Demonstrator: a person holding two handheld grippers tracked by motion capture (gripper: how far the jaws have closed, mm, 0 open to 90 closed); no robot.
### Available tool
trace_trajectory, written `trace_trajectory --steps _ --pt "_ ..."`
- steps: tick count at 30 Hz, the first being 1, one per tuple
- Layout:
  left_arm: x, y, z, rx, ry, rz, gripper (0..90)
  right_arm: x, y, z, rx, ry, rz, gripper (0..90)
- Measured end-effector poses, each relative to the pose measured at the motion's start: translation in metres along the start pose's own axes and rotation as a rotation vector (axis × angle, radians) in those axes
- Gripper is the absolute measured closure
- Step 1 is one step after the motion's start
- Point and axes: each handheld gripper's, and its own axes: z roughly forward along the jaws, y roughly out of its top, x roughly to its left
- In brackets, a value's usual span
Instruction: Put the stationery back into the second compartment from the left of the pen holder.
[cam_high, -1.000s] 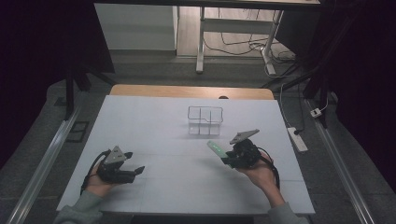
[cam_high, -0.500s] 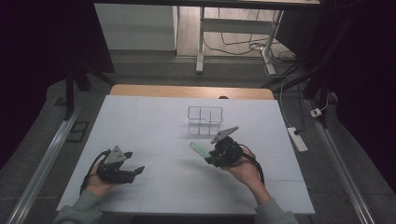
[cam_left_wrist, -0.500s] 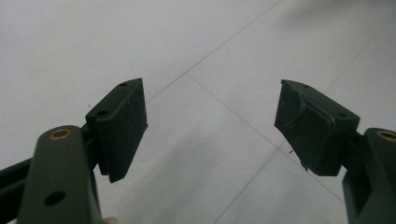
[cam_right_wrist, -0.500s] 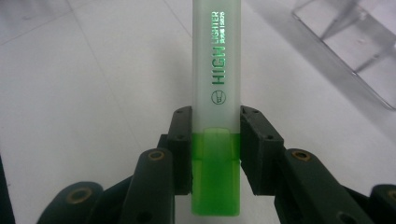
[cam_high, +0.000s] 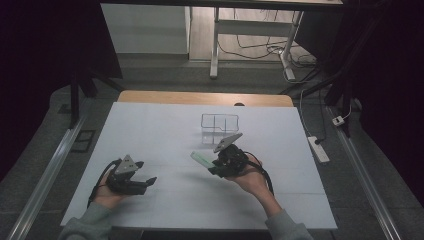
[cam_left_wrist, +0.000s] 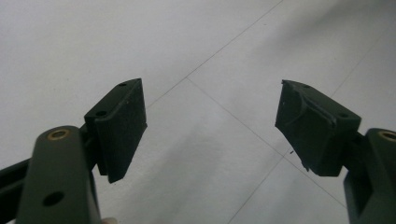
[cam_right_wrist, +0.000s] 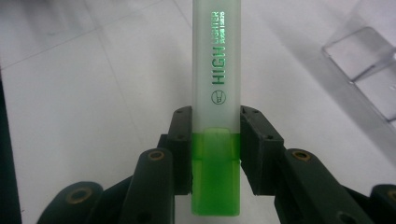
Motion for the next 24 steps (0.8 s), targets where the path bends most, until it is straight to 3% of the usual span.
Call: trace_trajectory --steps 6,24 --pt "-0.007 0.006 -0.004 -0.005 0.016 0.022 24.4 0.005 -0.001 0.008 0.018 0.012 -0.038 67.3" --pt "-0.033 0.039 0.004 0.016 -0.039 0.169 25.0 0.014 -0.005 0.018 0.066 0.035 -0.098 67.2"
